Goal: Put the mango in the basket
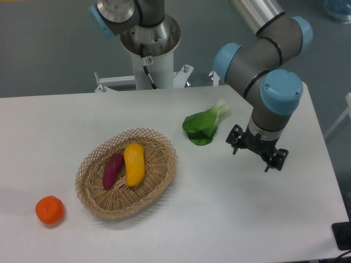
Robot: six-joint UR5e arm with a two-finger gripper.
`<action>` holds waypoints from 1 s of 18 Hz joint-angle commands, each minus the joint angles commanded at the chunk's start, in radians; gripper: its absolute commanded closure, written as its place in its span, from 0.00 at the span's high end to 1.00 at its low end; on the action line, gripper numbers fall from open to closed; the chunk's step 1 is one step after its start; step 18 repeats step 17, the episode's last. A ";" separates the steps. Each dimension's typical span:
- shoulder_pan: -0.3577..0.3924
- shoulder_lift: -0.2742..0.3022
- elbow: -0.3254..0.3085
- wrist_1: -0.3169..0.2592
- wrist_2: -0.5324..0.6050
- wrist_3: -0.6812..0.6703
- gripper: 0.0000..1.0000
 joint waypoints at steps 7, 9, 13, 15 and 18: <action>-0.005 0.006 -0.040 0.095 0.005 0.015 1.00; -0.005 0.011 -0.043 0.112 0.005 0.015 1.00; -0.003 0.011 -0.043 0.112 0.005 0.015 1.00; -0.003 0.012 -0.043 0.110 0.005 0.015 1.00; -0.003 0.012 -0.043 0.110 0.005 0.015 1.00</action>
